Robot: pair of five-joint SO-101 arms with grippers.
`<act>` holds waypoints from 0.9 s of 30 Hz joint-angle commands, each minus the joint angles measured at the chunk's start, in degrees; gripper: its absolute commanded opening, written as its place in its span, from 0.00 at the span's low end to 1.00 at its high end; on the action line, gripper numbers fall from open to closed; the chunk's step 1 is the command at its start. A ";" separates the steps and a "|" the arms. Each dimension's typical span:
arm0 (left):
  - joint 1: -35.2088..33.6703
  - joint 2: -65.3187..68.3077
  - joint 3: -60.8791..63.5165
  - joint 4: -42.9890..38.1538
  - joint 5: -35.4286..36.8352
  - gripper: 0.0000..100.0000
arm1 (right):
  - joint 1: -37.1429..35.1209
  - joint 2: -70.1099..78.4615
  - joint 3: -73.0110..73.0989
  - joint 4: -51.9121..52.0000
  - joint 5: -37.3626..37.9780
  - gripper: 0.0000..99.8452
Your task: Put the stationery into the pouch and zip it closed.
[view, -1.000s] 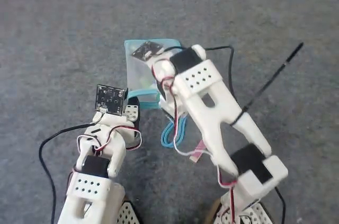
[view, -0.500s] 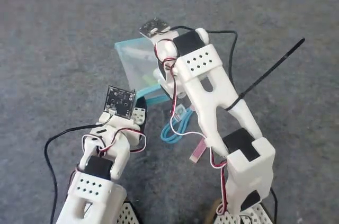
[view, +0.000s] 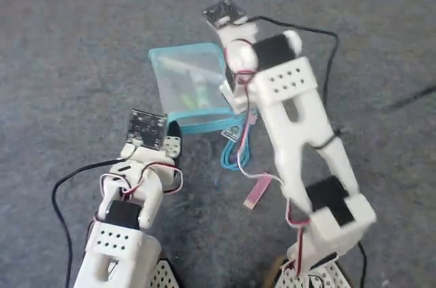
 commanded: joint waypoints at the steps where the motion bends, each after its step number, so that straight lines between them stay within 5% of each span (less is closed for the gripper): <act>1: -2.46 -0.88 -2.59 -1.05 0.35 0.01 | 0.92 -9.36 9.58 1.54 -0.18 0.30; 8: -13.10 -0.62 -4.79 -1.05 4.04 0.01 | 0.57 -16.13 40.18 -10.95 3.16 0.30; 16: -13.36 -0.53 -4.62 -1.05 3.87 0.01 | -0.13 -22.11 57.49 -22.11 2.90 0.29; 23: -13.36 -0.44 -4.62 -1.05 3.87 0.01 | -7.96 -22.55 58.81 -25.36 -13.01 0.15; 27: -13.36 -0.44 -4.62 -0.97 3.87 0.01 | -8.75 -22.55 59.08 -27.30 -16.00 0.15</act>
